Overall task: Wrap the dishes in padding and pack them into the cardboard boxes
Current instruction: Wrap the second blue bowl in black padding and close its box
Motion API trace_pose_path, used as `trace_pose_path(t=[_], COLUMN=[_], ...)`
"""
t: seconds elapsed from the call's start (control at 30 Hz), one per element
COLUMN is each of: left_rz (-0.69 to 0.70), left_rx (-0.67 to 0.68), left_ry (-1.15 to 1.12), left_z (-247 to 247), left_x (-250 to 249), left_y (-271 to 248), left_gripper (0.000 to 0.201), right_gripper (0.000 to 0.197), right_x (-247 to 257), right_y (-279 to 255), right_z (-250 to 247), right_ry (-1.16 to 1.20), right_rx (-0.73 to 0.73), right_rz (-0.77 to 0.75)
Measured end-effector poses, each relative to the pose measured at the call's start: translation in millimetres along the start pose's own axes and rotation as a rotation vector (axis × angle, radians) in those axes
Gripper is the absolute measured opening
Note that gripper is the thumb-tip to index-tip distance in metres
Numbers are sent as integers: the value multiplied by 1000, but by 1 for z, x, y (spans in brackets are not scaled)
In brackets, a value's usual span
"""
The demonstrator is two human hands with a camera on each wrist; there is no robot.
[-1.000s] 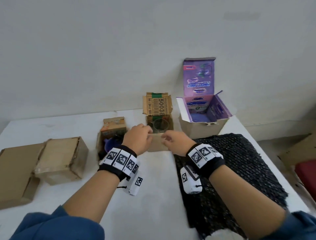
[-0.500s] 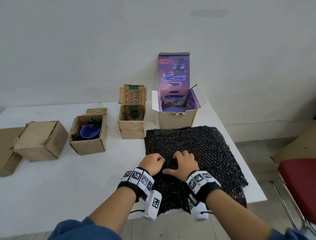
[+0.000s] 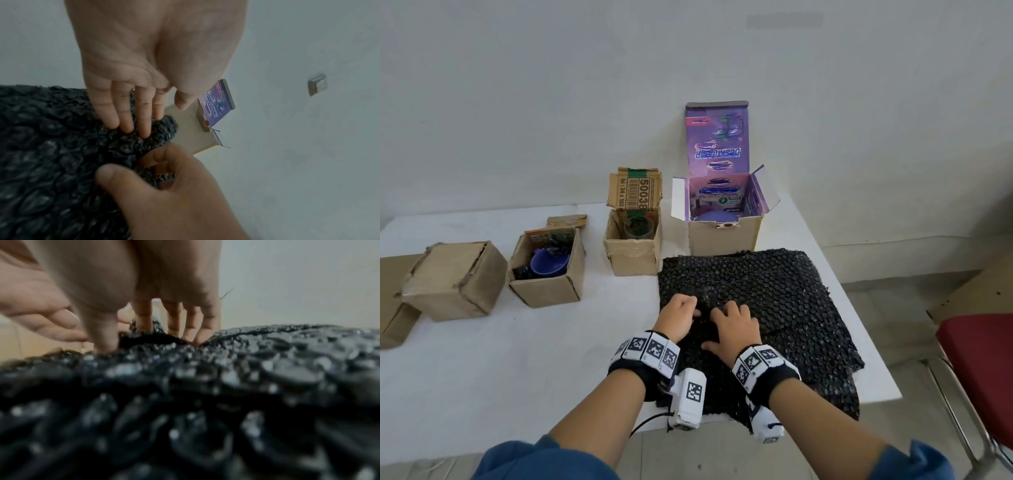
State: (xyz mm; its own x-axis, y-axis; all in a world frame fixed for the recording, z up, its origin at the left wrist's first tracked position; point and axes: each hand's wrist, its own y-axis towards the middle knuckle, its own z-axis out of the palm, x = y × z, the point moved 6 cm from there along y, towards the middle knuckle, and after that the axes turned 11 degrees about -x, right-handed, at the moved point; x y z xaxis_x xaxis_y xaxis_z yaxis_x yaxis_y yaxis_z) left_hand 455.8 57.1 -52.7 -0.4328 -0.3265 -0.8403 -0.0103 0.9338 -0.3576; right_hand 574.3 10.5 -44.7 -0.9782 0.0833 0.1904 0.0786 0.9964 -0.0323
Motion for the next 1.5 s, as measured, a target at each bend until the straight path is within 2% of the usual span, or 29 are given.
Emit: trace_pose_path(t=[0.07, 0.2, 0.23, 0.33, 0.4, 0.43, 0.5, 0.57, 0.67, 0.77, 0.87, 0.93, 1.0, 1.1, 1.13, 1.23, 1.3, 1.4, 1.5], left_rz=[22, 100, 102, 66, 35, 18, -19, -56, -107, -84, 8, 106, 144, 129, 124, 119, 162, 262, 344], left_rx=[-28, -191, -190, -104, -45, -24, 7, 11, -10, 24, 73, 80, 48, -68, -96, -155, -208, -264, -301], left_ry=[-97, -165, -175, -196, -137, -106, -60, -56, -175, -266, -337, -312, -308, -353, -381, -357, -222, -67, 185], left_z=[0, -8, -5, 15, 33, 42, 58, 69, 74, 64, 39, 15, -15, -71, -91, -151, -192, -247, -286], left_x=[-6, -12, -14, -23, -26, -26, -27, -27, -26, -30, -37, -41, -42, -39, -35, -22, -12, -4, 4], left_y=[-1, 3, 2, -1, 1, 3, 7, 13, 23, 30, 32, 31, 30, 32, 33, 38, 45, 62, 86], left_gripper=[19, 10, 11, 34, 46, 51, 63, 68, 47, 26, 25, 28, 25, 24, 33, 79, 89, 72, 62], right_gripper=[39, 19, 18, 10, 19, 29, 46, 43, 32, 46, 63, 74, 79, 69, 63, 50, 37, 23, 38], right_x=[-4, -32, -43, -81, -99, -107, -116, -116, -112, -111, -98, -78, -51, -3, 15, 76, 118, 177, 223], right_y=[4, 10, 11, 10, 5, 4, 4, 4, 8, 13, 21, 29, 38, 51, 56, 69, 79, 98, 117], right_z=[-2, -23, -28, -26, -23, -23, -26, -27, -27, -34, -47, -54, -57, -63, -65, -67, -70, -69, -57], right_ry=[98, 596, 697, 1050, 1249, 1260, 1161, 1073, 967, 802, 744, 951, 1109, 1104, 1092, 1050, 980, 818, 731], right_rx=[-75, -225, -252, -280, -268, -280, -277, -231, -164, -207, -238, -206, -125, -116, -131, -141, -147, -195, -122], right_rz=[28, 192, 262, 522, 687, 708, 657, 600, 543, 498, 432, 388, 358, 261, 215, 96, 39, -58, -79])
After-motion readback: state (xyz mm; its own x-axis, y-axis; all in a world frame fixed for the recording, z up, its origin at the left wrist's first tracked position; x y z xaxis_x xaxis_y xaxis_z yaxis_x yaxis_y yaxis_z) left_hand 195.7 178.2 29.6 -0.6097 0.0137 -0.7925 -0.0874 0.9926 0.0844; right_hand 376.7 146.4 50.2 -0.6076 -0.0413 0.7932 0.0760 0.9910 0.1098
